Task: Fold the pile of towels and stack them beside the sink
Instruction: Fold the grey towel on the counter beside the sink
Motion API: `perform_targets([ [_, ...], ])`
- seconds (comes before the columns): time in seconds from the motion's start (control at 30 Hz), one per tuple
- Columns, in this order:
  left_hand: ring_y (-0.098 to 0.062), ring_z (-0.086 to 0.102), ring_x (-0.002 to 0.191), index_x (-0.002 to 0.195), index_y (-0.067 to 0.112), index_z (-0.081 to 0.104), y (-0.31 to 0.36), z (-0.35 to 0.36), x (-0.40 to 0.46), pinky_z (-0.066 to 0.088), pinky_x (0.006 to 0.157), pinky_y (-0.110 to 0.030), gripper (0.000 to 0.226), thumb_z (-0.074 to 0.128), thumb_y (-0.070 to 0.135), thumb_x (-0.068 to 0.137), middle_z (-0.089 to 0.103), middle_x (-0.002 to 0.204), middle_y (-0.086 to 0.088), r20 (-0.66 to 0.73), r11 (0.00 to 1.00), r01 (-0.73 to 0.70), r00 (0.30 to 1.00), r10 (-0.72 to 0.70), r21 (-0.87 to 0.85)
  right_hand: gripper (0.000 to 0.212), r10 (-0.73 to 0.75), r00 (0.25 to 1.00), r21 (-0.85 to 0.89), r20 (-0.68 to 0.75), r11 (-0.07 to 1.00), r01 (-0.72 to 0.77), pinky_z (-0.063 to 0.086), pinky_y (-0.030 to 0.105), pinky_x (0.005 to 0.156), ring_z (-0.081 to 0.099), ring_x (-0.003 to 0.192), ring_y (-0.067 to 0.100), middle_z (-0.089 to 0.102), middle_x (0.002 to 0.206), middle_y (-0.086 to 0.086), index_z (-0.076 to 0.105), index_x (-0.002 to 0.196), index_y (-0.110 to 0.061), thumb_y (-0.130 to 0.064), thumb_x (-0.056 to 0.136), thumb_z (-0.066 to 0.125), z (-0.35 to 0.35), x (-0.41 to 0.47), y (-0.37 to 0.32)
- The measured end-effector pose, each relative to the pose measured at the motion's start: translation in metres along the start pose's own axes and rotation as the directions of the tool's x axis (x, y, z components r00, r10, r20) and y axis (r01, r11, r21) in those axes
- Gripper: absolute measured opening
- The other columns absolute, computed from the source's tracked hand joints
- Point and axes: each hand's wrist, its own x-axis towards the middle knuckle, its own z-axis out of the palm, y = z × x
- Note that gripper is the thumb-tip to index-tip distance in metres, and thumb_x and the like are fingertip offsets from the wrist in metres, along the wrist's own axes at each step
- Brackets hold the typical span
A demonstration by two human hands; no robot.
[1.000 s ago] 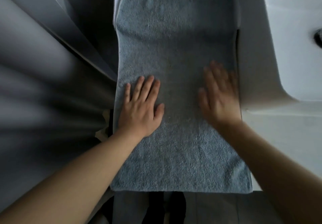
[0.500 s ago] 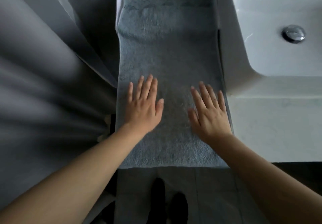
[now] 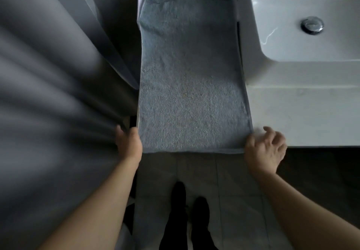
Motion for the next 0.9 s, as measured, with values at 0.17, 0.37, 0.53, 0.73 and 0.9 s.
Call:
perform_targets([
  [0.17, -0.025, 0.056, 0.092, 0.094, 0.014, 0.057, -0.015, 0.001, -0.037, 0.040, 0.082, -0.036, 0.018, 0.046, 0.018, 0.081, 0.059, 0.098, -0.006, 0.266, 0.858, 0.443, 0.887, -0.377, -0.261, 0.051, 0.656, 0.733, 0.621, 0.179, 0.503, -0.601, 0.038, 0.033, 0.095, 0.044, 0.121, 0.032, 0.032, 0.143, 0.014, 0.035, 0.134, -0.016, -0.003, 0.087, 0.050, 0.024, -0.018, -0.025],
  [0.37, -0.025, 0.064, 0.104, 0.111, 0.020, 0.055, -0.022, 0.008, -0.057, 0.041, 0.091, -0.038, 0.020, 0.054, 0.017, 0.091, 0.061, 0.117, -0.003, 0.333, 0.882, 0.467, 0.842, -0.425, -0.055, 0.057, 0.516, 0.645, 0.416, 0.564, 0.497, -0.761, 0.050, 0.034, 0.075, 0.058, 0.089, 0.027, 0.058, 0.123, 0.015, 0.044, 0.135, -0.005, -0.010, 0.082, 0.066, 0.032, -0.018, -0.015],
  [0.53, -0.021, 0.067, 0.079, 0.103, 0.017, 0.059, -0.011, -0.007, -0.069, 0.053, 0.072, -0.036, 0.008, 0.056, 0.020, 0.096, 0.068, 0.093, -0.005, 0.376, 0.882, 0.462, 0.836, -0.399, -0.094, 0.052, 0.436, 0.613, 0.362, 0.659, 0.531, -0.767, 0.052, 0.043, 0.085, 0.060, 0.097, 0.030, 0.062, 0.113, 0.014, 0.050, 0.129, -0.004, -0.019, 0.084, 0.071, 0.006, -0.020, -0.017],
  [0.73, -0.012, 0.063, 0.044, 0.102, 0.009, 0.058, 0.031, -0.043, -0.076, 0.047, 0.039, -0.019, 0.009, 0.051, 0.013, 0.098, 0.065, 0.068, -0.006, 0.351, 0.839, 0.454, 0.870, -0.346, -0.299, 0.027, 0.386, 0.605, 0.360, 0.697, 0.541, -0.760, 0.050, 0.031, 0.050, 0.060, 0.077, 0.025, 0.060, 0.092, 0.012, 0.056, 0.102, -0.008, -0.017, 0.081, 0.070, -0.044, -0.018, -0.038],
  [0.9, -0.012, 0.062, 0.042, 0.104, 0.023, 0.052, 0.075, -0.060, -0.070, 0.048, 0.044, -0.020, 0.016, 0.044, 0.010, 0.099, 0.063, 0.078, -0.009, 0.308, 0.847, 0.317, 0.932, -0.193, -0.427, 0.014, 0.372, 0.630, 0.469, 0.682, 0.438, -0.767, 0.046, 0.022, 0.039, 0.049, 0.065, 0.019, 0.048, 0.082, 0.010, 0.048, 0.082, -0.011, -0.011, 0.089, 0.060, -0.078, -0.009, -0.065],
])
